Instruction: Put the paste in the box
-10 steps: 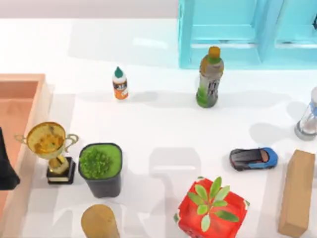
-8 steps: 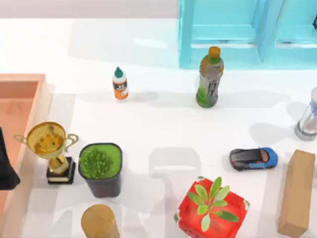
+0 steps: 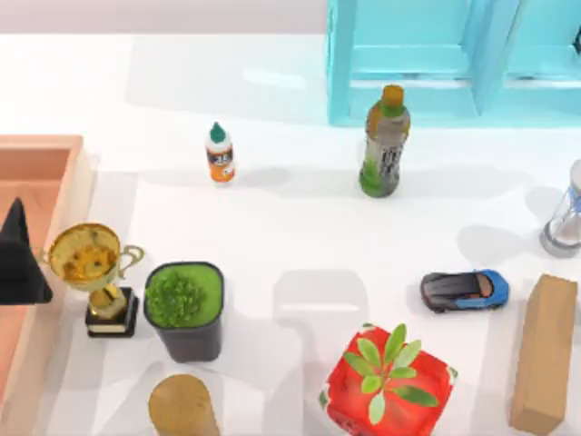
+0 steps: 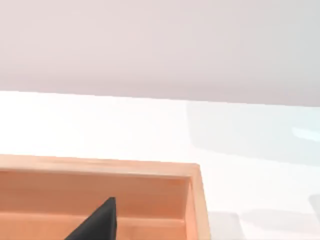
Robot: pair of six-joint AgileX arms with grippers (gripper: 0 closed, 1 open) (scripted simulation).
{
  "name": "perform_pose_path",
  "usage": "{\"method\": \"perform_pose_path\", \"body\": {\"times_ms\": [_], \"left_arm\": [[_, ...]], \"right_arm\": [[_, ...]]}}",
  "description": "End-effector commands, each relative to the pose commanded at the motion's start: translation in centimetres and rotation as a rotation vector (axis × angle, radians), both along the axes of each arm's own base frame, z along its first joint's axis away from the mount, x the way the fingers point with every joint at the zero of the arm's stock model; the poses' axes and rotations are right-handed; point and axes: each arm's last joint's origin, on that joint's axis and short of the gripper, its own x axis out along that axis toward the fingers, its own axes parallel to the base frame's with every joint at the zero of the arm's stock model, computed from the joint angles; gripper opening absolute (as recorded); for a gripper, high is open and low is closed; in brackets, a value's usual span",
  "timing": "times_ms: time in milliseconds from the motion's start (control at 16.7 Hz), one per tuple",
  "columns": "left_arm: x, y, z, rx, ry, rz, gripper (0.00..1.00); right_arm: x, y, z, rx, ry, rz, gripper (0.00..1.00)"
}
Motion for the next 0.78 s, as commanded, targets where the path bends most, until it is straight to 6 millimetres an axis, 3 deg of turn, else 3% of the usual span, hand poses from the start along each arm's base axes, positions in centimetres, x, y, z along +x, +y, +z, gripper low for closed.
{"method": "perform_pose_path", "body": {"times_ms": [420,780], "left_arm": [[7.3,-4.3,2.0,-0.034,0.218,-0.022,1.0],[13.8,-10.7,-0.9,-0.009,0.368,-0.025,1.0]], "right_arm": [[0.0,0.0,0.0,0.0,0.0,0.0,1.0],[0.0,0.0,0.0,0.0,0.0,0.0,1.0]]}}
